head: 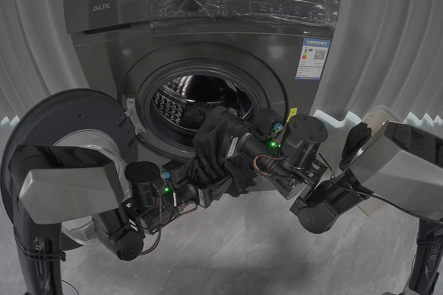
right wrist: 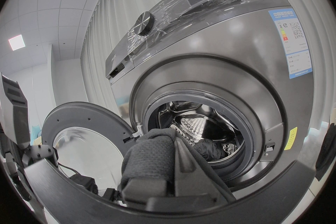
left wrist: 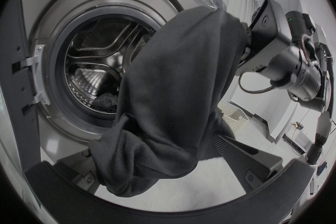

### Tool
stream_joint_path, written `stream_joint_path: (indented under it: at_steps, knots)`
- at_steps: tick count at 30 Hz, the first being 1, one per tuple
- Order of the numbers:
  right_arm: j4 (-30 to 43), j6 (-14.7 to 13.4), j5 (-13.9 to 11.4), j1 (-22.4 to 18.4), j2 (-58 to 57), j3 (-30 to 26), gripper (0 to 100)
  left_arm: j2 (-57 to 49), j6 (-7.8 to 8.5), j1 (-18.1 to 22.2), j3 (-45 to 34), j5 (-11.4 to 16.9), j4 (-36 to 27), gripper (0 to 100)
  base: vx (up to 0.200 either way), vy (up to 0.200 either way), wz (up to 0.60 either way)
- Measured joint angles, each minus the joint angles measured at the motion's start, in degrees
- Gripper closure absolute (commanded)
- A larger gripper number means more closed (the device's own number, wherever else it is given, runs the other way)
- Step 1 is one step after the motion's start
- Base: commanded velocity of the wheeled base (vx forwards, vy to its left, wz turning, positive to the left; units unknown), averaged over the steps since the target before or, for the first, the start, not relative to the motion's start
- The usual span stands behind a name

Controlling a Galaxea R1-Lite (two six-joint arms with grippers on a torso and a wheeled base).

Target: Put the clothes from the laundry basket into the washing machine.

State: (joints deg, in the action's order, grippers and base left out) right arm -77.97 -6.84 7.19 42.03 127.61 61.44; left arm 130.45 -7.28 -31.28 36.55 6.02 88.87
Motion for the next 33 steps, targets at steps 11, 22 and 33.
stream_joint_path:
  at_steps: [11,22,33]
  knots:
    - [0.05,-0.02,0.0,0.35,-0.02,-1.28,100,-1.93,0.17,-0.44,3.85,2.46,-0.02,0,0.0,0.0,0.0]
    - [0.13,-0.02,0.02,0.77,-0.21,-1.8,100,2.24,1.16,1.29,10.28,-0.09,-0.13,100,0.0,0.0,0.0]
    - [-0.04,-0.13,-0.17,0.82,-0.1,-3.69,0,3.04,0.93,2.47,12.37,-1.57,-0.11,100,0.0,0.0,0.0]
